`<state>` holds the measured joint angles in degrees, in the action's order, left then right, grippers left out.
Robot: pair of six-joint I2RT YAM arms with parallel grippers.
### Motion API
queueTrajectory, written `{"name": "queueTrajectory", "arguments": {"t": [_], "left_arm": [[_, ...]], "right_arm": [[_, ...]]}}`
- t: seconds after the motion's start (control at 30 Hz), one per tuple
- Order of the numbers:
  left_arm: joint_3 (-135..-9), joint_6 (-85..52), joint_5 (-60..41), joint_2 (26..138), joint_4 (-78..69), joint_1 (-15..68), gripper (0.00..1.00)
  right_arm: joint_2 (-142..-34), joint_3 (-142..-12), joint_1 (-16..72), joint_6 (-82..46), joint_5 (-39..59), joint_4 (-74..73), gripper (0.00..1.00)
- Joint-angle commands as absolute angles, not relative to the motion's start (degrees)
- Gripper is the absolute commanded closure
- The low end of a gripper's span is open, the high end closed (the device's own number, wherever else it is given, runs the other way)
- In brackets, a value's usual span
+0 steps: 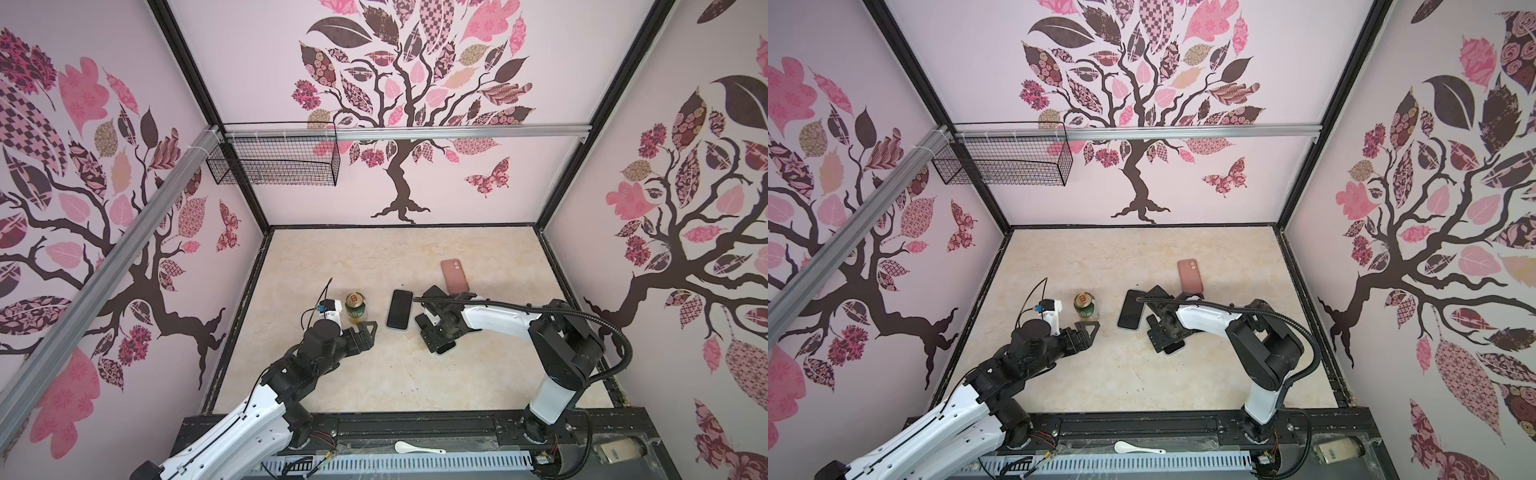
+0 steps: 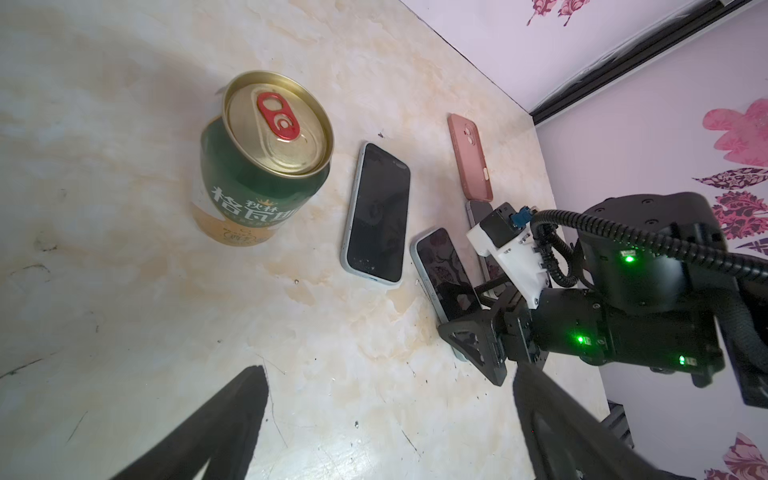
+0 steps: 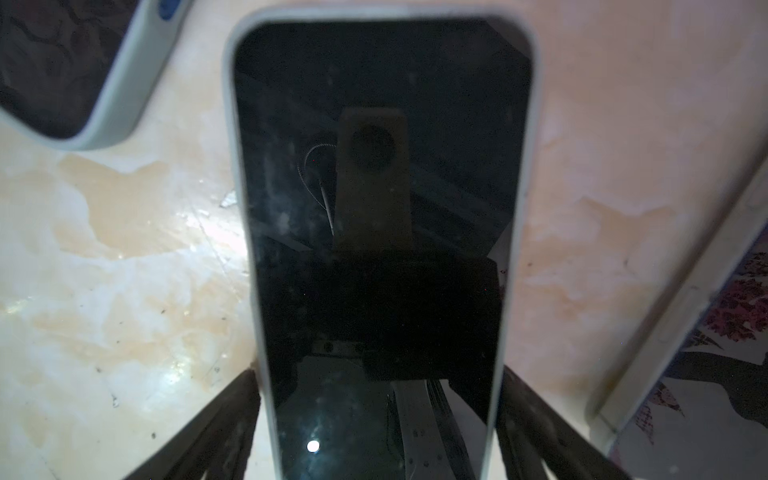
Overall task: Take the phone out of the phone case
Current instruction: 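Lift the grey-cased phone with the right gripper and bring it toward the left gripper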
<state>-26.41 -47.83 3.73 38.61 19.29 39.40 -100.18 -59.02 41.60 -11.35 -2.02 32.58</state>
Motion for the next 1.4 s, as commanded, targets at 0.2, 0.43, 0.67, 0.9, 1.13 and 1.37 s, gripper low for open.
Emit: {"name": "queueTrajectory", "arguments": {"t": [0.2, 0.43, 0.67, 0.9, 1.13, 1.37], "left_arm": [[-26.3, -46.9, 2.2, 38.7, 20.3, 39.1, 0.04], [-26.5, -46.8, 2.1, 39.3, 20.2, 39.2, 0.04], [-27.2, -46.5, 1.8, 40.0, 20.2, 39.2, 0.04], [-27.0, -46.5, 2.2, 39.4, 20.7, 39.2, 0.04], [-26.9, -46.3, 2.5, 40.0, 20.2, 39.1, 0.03], [-26.9, -46.0, 0.9, 41.0, 17.4, 39.2, 0.02]], "right_arm": [[-104.4, -61.4, 41.8, -13.5, -3.6, 34.8, 0.21], [-105.6, -63.2, 41.7, -14.0, -6.4, 33.7, 0.15], [-107.8, -66.3, 41.8, -13.7, -7.4, 33.4, 0.15], [-109.3, -66.5, 41.8, -13.0, -6.8, 34.0, 0.22], [-109.0, -66.2, 41.8, -13.9, -7.8, 35.1, 0.31], [-100.6, -64.5, 40.9, -20.1, -4.5, 31.8, 0.36]]}}
